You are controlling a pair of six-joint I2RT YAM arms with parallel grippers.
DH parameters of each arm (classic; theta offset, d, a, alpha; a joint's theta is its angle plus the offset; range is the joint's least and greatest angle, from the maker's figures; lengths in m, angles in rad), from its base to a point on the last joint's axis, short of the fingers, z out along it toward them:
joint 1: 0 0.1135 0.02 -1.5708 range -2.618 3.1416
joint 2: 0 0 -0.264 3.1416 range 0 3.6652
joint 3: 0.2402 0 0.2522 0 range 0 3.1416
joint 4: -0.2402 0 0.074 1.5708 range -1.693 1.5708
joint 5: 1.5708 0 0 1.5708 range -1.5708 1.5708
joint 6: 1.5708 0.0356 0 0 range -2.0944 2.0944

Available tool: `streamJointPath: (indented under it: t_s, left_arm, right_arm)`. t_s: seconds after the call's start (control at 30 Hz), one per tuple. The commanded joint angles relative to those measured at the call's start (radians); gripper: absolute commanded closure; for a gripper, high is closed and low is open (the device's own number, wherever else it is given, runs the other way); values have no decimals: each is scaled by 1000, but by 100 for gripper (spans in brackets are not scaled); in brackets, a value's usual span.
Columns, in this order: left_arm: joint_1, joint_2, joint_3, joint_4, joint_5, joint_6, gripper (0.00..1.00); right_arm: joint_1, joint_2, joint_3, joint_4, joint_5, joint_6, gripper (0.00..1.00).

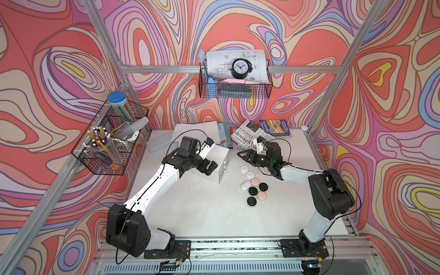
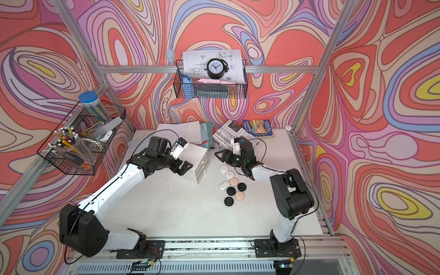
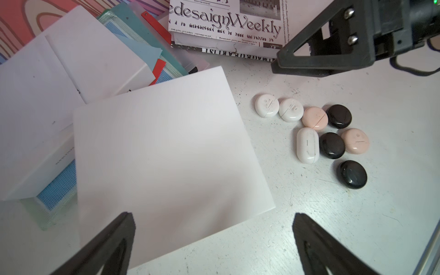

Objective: Put the bluetooth earphones in the drawer according to color
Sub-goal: Open the drawer in the storage box.

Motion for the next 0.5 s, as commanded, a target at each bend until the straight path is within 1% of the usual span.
streamJointPath:
  t_s: [0.0, 0.07, 0.2, 0.3, 0.4, 0.47]
  left_arm:
    - [-1, 32, 18, 16, 41, -43, 1]
    - [-4, 35, 9, 32, 79, -48, 2]
    - [-19, 50, 11, 42, 83, -63, 1]
    - [-46, 63, 30, 15, 53, -43, 2]
    - [-67, 64, 40, -21, 54, -10, 2]
    - [-71, 60, 41, -38, 54, 19, 1]
  right_arm:
    - [34, 45, -12, 76, -8, 93, 36]
    - [47, 61, -14, 97, 0, 99, 37]
    - [59, 89, -1, 116, -5, 121, 39]
    - [64, 103, 2, 120, -12, 129, 39]
    - [64, 116, 4, 127, -18, 136, 39]
    - [64, 126, 5, 154, -31, 150, 43]
